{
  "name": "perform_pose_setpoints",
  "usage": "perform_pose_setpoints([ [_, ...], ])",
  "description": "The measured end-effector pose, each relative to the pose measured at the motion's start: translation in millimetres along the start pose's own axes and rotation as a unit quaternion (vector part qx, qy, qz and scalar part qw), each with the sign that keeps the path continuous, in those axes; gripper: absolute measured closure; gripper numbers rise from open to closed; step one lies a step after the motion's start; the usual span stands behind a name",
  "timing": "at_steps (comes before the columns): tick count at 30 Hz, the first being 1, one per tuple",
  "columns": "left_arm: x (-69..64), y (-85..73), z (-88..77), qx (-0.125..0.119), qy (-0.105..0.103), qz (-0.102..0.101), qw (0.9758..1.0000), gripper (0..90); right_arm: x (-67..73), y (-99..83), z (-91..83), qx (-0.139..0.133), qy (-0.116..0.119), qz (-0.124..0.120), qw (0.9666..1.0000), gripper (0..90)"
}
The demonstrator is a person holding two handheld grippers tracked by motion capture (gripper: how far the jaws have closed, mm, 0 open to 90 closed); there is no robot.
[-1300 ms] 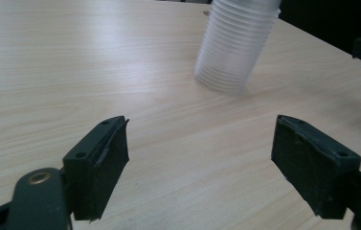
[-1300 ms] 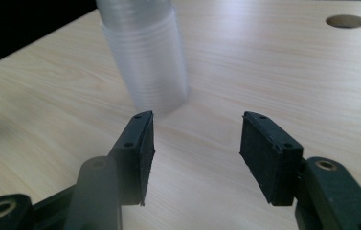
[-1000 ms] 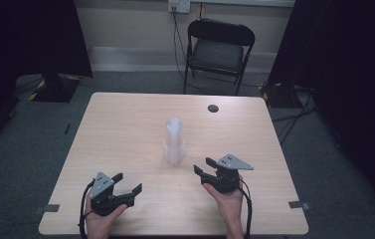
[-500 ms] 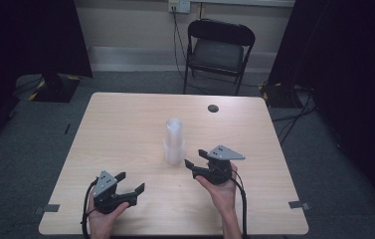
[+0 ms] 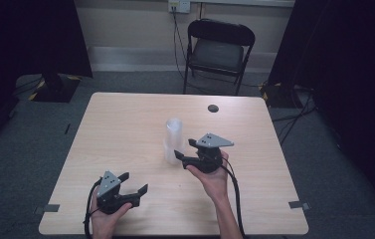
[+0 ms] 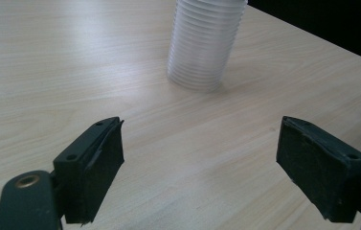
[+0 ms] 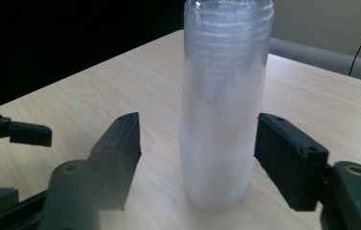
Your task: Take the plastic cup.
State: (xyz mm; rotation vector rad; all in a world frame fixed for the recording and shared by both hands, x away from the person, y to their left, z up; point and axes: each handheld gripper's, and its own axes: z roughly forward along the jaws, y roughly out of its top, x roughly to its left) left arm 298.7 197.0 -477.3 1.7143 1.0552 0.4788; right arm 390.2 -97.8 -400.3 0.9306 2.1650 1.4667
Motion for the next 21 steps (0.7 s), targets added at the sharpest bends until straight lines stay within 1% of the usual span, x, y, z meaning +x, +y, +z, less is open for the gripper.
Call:
perform_pose_setpoints([
  [2,0.9,0.1,0.0,0.001,0.0,0.001,1.0,16.3,-1.0,4.0,4.3,-0.005,0.004,0.001,1.0,29.4],
  [5,2.1,0.2,-0.2,0.0,0.002,-0.002,1.0,16.4,-2.7,11.0,11.8,-0.003,-0.005,-0.006,1.0,26.0],
  [7,1.5,0.2,-0.5,0.0,0.0,-0.001,1.0,16.4,-5.1,14.9,17.2,-0.004,-0.011,-0.008,0.9999,23.6],
  [10,0.2,0.5,-0.2,0.003,0.001,0.002,1.0,16.5,-8.9,19.4,27.2,-0.001,-0.011,-0.012,0.9999,22.5],
  [11,-0.2,0.7,0.1,0.004,0.0,0.006,1.0,16.5,-10.0,20.1,29.6,0.001,-0.011,-0.012,0.9999,22.5],
  [14,-2.0,1.4,0.9,0.002,-0.003,0.007,1.0,16.5,-14.4,22.5,37.9,0.002,-0.015,-0.013,0.9998,21.5],
  [16,-2.9,1.6,1.2,0.004,-0.004,0.007,1.0,16.5,-16.9,23.7,42.4,0.001,-0.013,-0.01,0.9999,21.1],
  [18,-3.8,1.2,1.8,0.003,-0.005,0.007,1.0,16.5,-18.6,24.9,47.0,-0.001,-0.012,-0.013,0.9998,21.1],
  [21,-3.9,0.9,1.6,0.004,-0.006,0.011,0.9999,16.5,-20.6,26.1,51.6,-0.003,-0.006,-0.011,0.9999,20.8],
])
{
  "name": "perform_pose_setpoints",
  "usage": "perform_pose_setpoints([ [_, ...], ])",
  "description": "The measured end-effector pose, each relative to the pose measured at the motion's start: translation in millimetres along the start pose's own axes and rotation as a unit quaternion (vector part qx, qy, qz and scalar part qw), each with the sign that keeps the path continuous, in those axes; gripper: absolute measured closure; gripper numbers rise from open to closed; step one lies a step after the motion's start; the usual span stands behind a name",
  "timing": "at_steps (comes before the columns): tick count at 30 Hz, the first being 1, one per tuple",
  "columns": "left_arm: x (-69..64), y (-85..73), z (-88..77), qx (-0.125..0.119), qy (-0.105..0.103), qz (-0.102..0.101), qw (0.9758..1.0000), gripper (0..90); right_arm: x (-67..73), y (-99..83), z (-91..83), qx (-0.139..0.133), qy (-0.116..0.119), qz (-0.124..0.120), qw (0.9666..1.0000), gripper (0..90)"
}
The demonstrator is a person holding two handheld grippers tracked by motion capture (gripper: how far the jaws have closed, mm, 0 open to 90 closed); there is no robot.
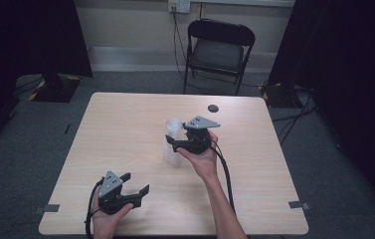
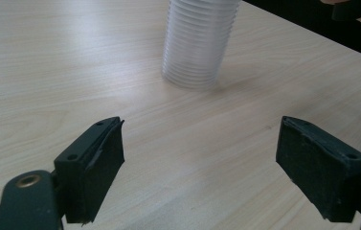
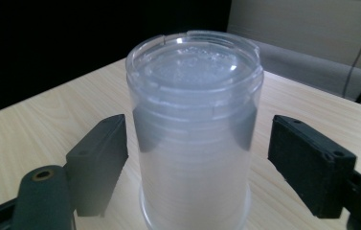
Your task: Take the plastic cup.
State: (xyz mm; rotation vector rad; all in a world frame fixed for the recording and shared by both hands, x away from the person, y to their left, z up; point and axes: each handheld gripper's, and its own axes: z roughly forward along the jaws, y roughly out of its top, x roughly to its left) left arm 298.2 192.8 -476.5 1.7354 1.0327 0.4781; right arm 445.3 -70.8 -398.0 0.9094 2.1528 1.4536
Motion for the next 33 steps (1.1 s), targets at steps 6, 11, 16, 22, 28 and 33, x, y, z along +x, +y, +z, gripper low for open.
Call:
perform_pose_setpoints([
  [6,-0.9,0.3,-1.2,-0.003,0.001,-0.002,1.0,17.2,-4.9,-3.3,13.2,0.004,0.017,0.017,0.9997,20.4],
  [11,-0.1,-0.5,-0.5,-0.003,-0.001,-0.004,1.0,17.2,-5.9,-6.9,21.9,0.013,0.015,0.015,0.9997,22.0],
  [16,-0.1,-1.2,-0.9,0.0,0.002,-0.003,1.0,17.4,-3.7,-10.8,26.2,0.015,0.009,0.006,0.9998,24.9],
  [22,1.3,-2.5,-1.4,-0.001,0.003,-0.008,1.0,17.6,-3.6,-13.8,31.0,0.017,0.012,0.006,0.9998,27.0],
  [28,2.8,-2.6,-2.6,-0.003,0.005,-0.011,0.9999,17.6,-5.3,-16.1,32.1,0.018,0.017,0.019,0.9995,27.7],
  [33,3.3,-2.6,-3.3,-0.002,0.006,-0.012,0.9999,17.7,-5.1,-16.6,32.6,0.016,0.015,0.017,0.9996,28.6],
])
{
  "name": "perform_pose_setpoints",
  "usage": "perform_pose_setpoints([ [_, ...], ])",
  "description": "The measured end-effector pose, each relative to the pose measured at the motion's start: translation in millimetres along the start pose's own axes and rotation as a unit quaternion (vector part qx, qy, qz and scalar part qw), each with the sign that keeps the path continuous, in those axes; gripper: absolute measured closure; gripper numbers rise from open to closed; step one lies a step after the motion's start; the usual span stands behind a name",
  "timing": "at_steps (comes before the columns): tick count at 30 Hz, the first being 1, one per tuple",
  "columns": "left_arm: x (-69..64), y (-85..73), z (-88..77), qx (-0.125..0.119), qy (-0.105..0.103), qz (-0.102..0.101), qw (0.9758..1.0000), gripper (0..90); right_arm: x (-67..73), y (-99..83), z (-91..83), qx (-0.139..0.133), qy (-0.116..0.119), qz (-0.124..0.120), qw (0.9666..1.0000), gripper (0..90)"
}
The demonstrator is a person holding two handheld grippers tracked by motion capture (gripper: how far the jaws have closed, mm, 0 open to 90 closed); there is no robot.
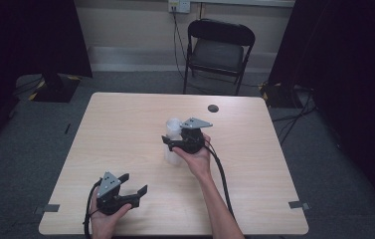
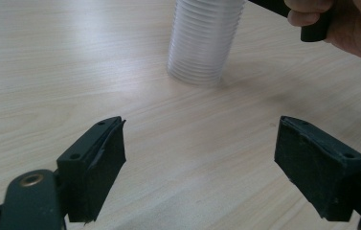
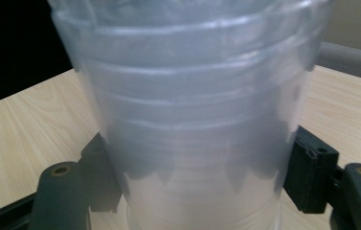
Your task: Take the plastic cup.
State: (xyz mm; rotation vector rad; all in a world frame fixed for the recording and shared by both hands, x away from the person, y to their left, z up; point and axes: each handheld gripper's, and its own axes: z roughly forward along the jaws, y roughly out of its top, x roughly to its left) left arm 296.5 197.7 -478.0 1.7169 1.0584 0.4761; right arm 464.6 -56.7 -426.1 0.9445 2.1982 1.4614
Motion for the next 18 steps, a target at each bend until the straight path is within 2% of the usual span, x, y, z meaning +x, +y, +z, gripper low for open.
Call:
perform_pose_setpoints([
  [13,1.9,-1.1,0.1,0.001,0.005,-0.005,1.0,18.0,0.5,2.1,-0.7,-0.002,-0.008,-0.007,0.9999,29.8],
  [18,1.3,-1.0,1.0,0.002,0.0,-0.005,1.0,17.9,-0.6,4.6,-2.3,-0.005,-0.008,-0.005,0.9999,29.6],
])
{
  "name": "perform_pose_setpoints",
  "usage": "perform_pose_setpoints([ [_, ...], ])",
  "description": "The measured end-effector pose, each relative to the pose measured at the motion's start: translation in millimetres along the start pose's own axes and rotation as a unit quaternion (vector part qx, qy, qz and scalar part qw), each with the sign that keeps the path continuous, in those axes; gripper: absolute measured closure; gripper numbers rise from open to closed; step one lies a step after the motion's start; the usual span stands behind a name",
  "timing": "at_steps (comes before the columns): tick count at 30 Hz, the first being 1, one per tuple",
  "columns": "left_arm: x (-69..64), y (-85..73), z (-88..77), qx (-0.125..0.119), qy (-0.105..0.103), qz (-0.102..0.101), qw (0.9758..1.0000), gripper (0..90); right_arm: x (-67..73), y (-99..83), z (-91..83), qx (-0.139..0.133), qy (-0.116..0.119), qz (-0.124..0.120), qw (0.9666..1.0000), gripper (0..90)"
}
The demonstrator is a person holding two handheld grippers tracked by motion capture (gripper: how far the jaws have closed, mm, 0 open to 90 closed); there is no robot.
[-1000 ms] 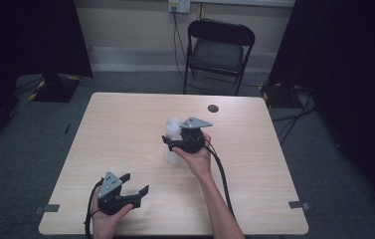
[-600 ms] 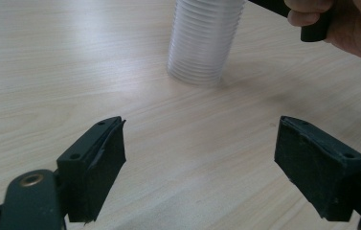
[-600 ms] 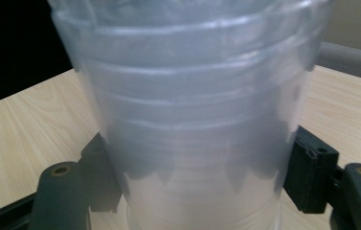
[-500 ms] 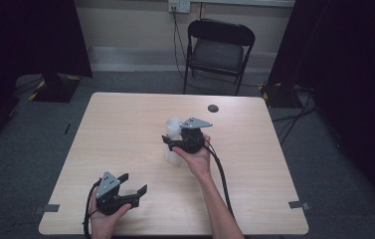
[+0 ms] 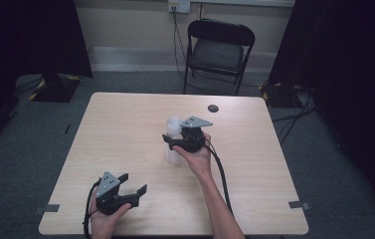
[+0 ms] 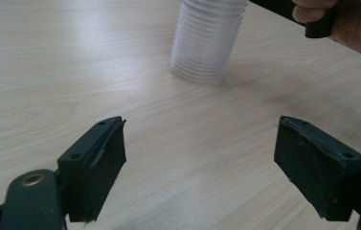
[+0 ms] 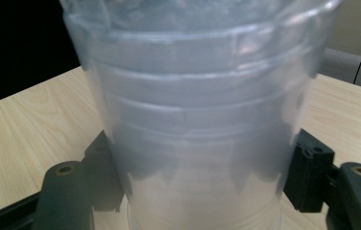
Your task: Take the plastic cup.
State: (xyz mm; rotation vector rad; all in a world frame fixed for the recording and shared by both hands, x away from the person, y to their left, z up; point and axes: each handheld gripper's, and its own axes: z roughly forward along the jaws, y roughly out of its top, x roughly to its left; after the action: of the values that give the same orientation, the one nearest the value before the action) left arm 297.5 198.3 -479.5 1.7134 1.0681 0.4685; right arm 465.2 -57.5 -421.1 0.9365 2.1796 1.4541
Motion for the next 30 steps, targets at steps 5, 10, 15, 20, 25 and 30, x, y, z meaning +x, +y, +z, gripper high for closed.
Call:
perform_pose_setpoints([
  [5,-0.1,0.4,0.2,-0.001,-0.001,-0.001,1.0,17.9,-0.3,3.2,-1.0,-0.004,0.001,-0.001,1.0,29.2],
  [10,1.3,1.3,-1.2,-0.002,-0.001,-0.001,1.0,17.9,-0.9,5.4,-1.6,-0.007,-0.003,0.0,1.0,27.4],
  [15,1.0,2.2,-1.4,-0.003,-0.002,-0.002,1.0,17.9,0.1,8.8,-4.9,-0.014,-0.002,-0.004,0.9999,30.9],
  [20,-0.6,2.2,-0.3,-0.001,-0.004,-0.001,1.0,17.9,-0.2,10.9,-6.6,-0.016,-0.003,-0.004,0.9999,31.3],
  [25,-0.5,2.5,-0.6,-0.002,-0.005,-0.001,1.0,17.9,0.3,14.9,-8.7,-0.021,-0.002,-0.008,0.9997,31.3],
  [30,-0.6,2.3,-0.5,-0.002,-0.004,-0.001,1.0,17.9,0.4,18.4,-10.9,-0.025,-0.002,-0.006,0.9997,36.2],
])
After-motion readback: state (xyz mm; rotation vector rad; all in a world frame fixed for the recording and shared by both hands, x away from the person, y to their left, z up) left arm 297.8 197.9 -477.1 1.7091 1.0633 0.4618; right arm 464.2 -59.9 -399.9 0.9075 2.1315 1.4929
